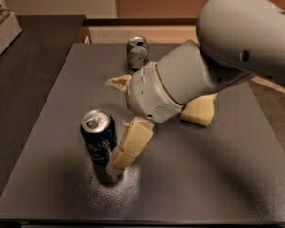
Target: Knock pepsi can over
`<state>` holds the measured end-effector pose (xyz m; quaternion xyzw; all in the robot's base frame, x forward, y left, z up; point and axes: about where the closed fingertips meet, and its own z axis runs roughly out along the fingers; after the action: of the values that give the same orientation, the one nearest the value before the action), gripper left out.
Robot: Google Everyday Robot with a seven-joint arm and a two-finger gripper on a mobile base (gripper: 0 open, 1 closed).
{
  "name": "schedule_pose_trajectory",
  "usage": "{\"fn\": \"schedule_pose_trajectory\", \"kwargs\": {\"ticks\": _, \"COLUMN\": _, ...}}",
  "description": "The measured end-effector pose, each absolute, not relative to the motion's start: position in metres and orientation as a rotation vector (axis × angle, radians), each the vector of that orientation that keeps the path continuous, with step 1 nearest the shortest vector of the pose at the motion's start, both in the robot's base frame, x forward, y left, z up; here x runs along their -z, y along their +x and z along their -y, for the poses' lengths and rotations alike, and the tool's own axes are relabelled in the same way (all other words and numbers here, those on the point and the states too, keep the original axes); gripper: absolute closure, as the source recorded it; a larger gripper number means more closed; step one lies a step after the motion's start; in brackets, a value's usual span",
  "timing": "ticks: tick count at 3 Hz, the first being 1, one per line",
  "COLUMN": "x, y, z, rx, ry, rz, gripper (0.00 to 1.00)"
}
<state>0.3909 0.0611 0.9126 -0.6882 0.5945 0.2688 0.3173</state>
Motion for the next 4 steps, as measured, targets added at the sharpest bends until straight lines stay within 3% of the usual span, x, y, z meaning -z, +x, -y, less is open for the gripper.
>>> {"fn": "schedule_pose_trajectory", "kwargs": {"ticks": 2, "x": -0.89, "y": 0.395, "z": -0.083, "rx": -0.773, "ry": -1.814, "rz": -1.525, "gripper": 0.0}}
{"fn": "schedule_pose_trajectory", "kwargs": {"ticks": 3, "x": -0.887, "y": 0.405, "z": -0.086, "rx": -0.787, "ry": -1.792, "rz": -1.528, "gripper": 0.17}}
{"fn": "schedule_pose_trajectory", "kwargs": {"ticks": 4, "x": -0.889, "y": 0.411, "z": -0.086, "rx": -0.801, "ry": -1.773, "rz": -1.524, "gripper": 0.41}}
